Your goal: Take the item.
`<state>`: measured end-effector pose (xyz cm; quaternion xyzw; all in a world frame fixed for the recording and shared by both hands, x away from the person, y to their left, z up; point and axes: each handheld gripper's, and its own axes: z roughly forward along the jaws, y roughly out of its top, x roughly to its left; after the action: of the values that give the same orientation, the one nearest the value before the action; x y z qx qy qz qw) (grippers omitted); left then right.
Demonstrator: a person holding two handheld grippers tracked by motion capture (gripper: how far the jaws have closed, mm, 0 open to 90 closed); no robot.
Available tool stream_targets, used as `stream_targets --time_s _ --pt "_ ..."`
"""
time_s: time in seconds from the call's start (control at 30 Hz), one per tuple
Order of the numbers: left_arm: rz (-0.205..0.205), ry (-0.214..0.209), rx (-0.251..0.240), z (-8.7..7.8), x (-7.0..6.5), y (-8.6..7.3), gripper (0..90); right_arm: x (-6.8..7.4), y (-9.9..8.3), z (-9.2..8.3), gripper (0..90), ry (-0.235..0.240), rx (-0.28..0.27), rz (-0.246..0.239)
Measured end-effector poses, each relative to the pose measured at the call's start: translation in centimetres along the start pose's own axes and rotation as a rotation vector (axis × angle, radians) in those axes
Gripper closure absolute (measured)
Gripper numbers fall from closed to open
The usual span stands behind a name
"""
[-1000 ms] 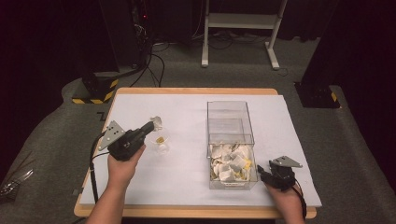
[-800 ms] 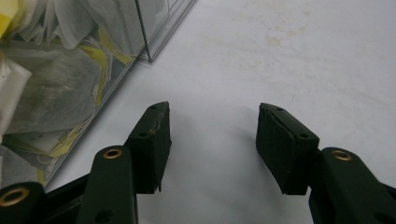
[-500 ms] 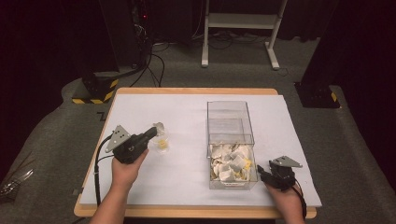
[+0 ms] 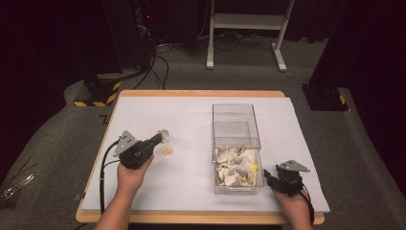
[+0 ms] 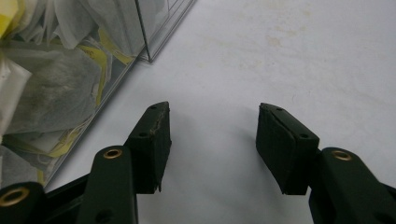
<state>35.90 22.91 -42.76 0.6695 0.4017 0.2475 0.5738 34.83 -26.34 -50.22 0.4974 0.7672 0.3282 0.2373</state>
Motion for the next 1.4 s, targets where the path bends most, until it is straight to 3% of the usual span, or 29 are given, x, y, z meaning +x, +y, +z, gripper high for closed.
stream_targets --time_s 0.67,0.73,0.77,0.83,1.4 --pt "-0.028 0.041 0.053 1.0 1.0 -1.2 89.6 0.0 0.0 0.0 45.1 0.0 0.0 0.0" --pt "-0.035 0.053 0.045 1.1 1.0 -1.2 86.5 0.0 0.0 0.0 45.2 -0.001 0.0 -0.001" --pt "-0.035 0.054 0.044 1.1 1.0 -1.1 79.8 0.0 0.0 0.0 45.2 -0.001 0.0 -0.001" --pt "-0.029 0.057 0.042 1.0 1.0 -1.0 74.9 0.0 0.0 0.0 45.2 -0.001 0.0 -0.001" --pt "0.013 0.094 0.049 -0.2 0.8 -0.8 67.9 0.0 0.0 0.0 45.1 0.003 0.0 0.002"
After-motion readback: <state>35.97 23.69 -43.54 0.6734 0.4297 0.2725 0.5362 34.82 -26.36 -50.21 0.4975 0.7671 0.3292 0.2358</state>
